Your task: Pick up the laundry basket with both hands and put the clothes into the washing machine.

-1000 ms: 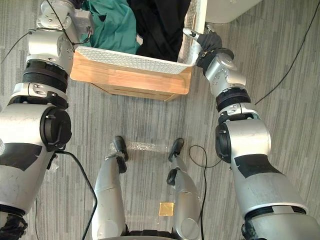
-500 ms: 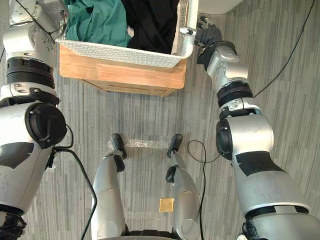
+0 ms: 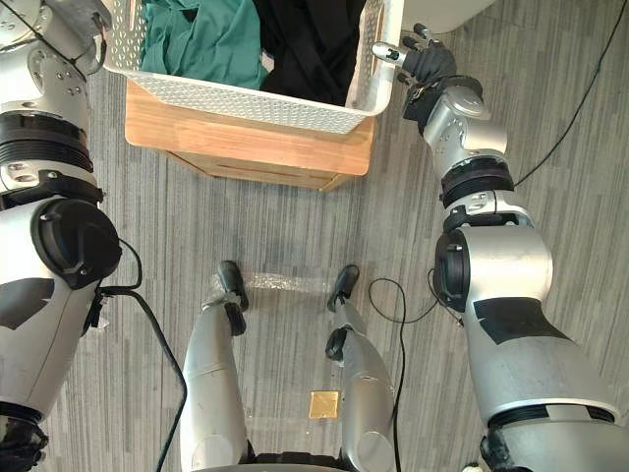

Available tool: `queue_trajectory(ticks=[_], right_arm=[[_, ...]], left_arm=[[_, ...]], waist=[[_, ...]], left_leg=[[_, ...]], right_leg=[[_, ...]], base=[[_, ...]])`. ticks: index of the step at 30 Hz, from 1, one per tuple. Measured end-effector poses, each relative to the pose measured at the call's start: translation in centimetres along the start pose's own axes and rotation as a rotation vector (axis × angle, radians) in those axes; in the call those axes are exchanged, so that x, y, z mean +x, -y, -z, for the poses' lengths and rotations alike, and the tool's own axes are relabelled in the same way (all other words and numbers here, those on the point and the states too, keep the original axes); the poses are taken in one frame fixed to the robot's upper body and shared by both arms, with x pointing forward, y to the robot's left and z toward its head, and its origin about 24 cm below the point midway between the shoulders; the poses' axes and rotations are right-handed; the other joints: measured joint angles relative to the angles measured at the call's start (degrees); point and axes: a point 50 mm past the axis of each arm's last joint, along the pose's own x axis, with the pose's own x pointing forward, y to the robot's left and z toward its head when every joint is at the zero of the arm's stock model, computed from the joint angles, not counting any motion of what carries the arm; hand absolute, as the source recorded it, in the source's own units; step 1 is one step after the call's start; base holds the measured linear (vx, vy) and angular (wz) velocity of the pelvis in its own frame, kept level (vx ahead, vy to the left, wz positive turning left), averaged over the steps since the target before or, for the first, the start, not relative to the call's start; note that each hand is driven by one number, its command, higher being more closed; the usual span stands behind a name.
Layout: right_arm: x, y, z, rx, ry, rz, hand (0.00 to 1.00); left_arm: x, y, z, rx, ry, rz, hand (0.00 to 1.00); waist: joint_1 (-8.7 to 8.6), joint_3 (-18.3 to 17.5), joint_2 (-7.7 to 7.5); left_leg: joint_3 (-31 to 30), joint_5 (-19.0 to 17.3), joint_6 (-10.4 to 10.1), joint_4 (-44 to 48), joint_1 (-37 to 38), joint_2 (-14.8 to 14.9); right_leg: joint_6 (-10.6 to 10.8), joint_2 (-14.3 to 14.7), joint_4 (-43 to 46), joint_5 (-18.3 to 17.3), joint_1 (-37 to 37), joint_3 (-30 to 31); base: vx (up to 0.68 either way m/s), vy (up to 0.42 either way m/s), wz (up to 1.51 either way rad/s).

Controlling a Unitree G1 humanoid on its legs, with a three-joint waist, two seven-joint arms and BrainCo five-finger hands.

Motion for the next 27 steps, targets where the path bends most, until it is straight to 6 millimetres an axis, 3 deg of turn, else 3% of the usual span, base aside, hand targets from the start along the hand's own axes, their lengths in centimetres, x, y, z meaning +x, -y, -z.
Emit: queue_trajectory(ticks=[6,12,27], right_arm=[[0.0,0.0,-0.1,-0.001,0.003,-0.003,0.0],[-0.1,0.2,-0.3,0.002,0.018,-0.004,0.0],[-0.3,1.3,-1.4,-0.063,0.064,0.003,0.0]], left_arm=[[0.0,-0.6,-0.1,0.009,0.003,0.006,0.0],[-0.1,-0.9,1.1,-0.007,-0.027,0.02,0.0],[-0.1,0.1,0.6,0.064,0.001,0.099,0.0]], waist=[[0.25,0.0,0.01],[0.19,0.0,0.01],[0.22,0.0,0.01]], left_leg=[[-1.0,0.0,0.0,0.4,-2.4,0.4],[-1.0,0.0,0.0,0.5,-4.3,0.6],[-1.0,0.0,0.0,0.5,-5.3,0.1]], right_leg=[[-0.2,0.7,-0.8,0.4,-1.1,-0.9],[-0.3,0.9,-0.8,0.5,-3.1,-0.8],[-0.3,0.2,0.1,0.5,-4.5,-1.1]], base=[[0.03,-0.008,0.01],[0.03,-0.003,-0.04],[0.0,0.0,0.0]])
